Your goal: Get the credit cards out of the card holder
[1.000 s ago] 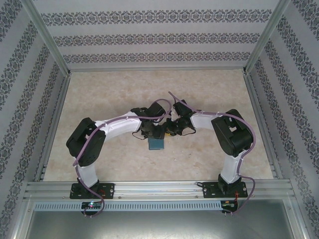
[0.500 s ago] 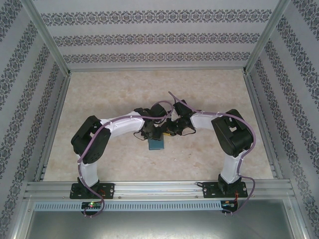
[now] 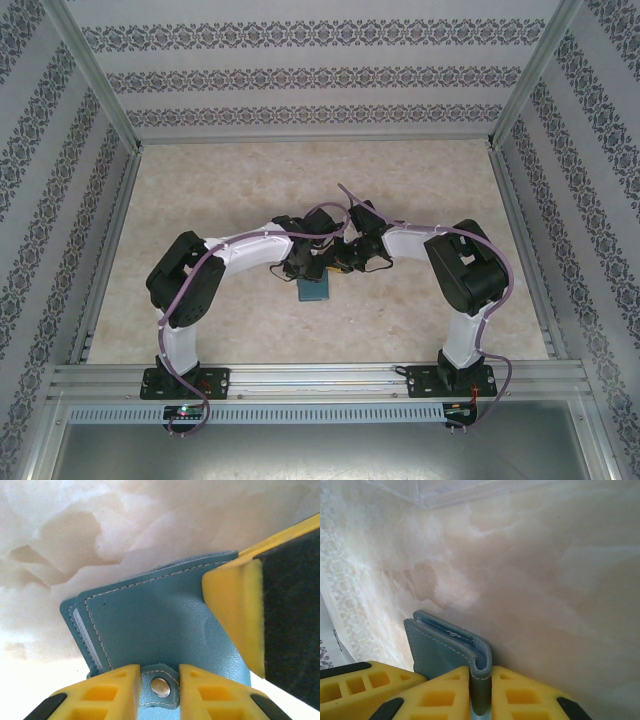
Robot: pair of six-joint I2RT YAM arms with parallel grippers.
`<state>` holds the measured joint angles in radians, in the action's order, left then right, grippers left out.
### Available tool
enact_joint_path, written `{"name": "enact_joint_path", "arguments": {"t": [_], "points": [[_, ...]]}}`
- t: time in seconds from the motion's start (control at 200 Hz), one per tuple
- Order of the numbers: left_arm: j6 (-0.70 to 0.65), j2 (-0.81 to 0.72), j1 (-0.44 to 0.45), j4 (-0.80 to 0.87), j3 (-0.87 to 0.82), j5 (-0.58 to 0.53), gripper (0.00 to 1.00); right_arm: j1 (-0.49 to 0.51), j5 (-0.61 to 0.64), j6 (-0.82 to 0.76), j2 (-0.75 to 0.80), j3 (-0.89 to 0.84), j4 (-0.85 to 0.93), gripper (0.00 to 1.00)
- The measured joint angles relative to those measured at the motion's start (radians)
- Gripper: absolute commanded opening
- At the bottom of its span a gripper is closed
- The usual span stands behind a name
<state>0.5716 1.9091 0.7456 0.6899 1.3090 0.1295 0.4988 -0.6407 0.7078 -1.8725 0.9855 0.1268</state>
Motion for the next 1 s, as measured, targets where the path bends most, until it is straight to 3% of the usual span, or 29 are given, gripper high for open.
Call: {"name": "enact_joint_path", "arguments": {"t": [0.37, 0.675, 0.829, 0.999], "points": [[0.0, -0.038, 0.008, -0.002, -0.027, -0.04, 0.13, 0.001, 0.007, -0.005, 0.013, 0.0, 0.027, 0.14], [0.012, -0.169, -0.013, 0.01, -0.095, -0.066, 0.11, -0.006, 0.05, -0.051, 0.026, 0.031, 0.117, 0.13], [0.025, -0.206, -0.04, -0.003, -0.148, -0.028, 0.1, -0.005, 0.087, -0.089, 0.026, 0.074, 0.193, 0.14], [0.059, -0.24, -0.068, -0.078, -0.248, 0.056, 0.1, -0.005, 0.154, -0.137, 0.026, 0.147, 0.3, 0.22]]}}
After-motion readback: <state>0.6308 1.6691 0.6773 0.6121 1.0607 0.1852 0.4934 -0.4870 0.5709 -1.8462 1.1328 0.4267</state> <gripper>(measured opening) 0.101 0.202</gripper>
